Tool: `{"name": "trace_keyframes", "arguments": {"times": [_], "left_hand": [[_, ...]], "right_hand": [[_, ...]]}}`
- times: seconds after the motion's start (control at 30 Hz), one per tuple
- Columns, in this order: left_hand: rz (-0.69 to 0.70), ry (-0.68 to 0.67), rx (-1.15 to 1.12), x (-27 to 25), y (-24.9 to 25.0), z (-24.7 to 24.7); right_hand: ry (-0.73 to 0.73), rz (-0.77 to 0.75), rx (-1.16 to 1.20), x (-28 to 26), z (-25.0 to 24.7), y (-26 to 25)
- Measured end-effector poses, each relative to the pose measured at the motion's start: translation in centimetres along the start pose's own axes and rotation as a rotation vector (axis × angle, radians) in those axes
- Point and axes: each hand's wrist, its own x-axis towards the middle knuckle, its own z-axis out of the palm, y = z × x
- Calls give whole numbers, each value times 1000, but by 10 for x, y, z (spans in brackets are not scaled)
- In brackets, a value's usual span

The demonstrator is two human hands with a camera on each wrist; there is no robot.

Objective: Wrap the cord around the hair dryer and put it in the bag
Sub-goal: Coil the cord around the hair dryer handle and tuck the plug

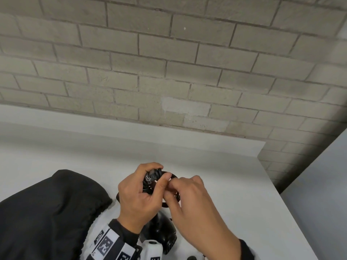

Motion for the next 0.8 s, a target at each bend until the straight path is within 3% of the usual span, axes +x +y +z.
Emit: {"name": "trace_keyframes", "arguments": {"times": [0.1,0.17,0.33,0.4,0.47,0.63,0.8], "left_hand": [[23,18,6,0,0,1],[44,24,-21,-1,2,0],[75,47,-47,-1,-1,-7],[73,44,-38,0,-2,-7],[61,47,-44,1,-3,-4],[-1,94,-49,4,-7,-1],[1,81,-11,4,-9,2]], "right_hand": [[-101,27,31,1,-8,-4],[-167,67,175,5,-14,-1],[-405,346,1043,18,-31,14],[-414,362,1191,19,-29,21],[-331,277,1078,16,-20,27],[-1,-3,501,0,11,32],[159,-11,376,-10,25,25]]}}
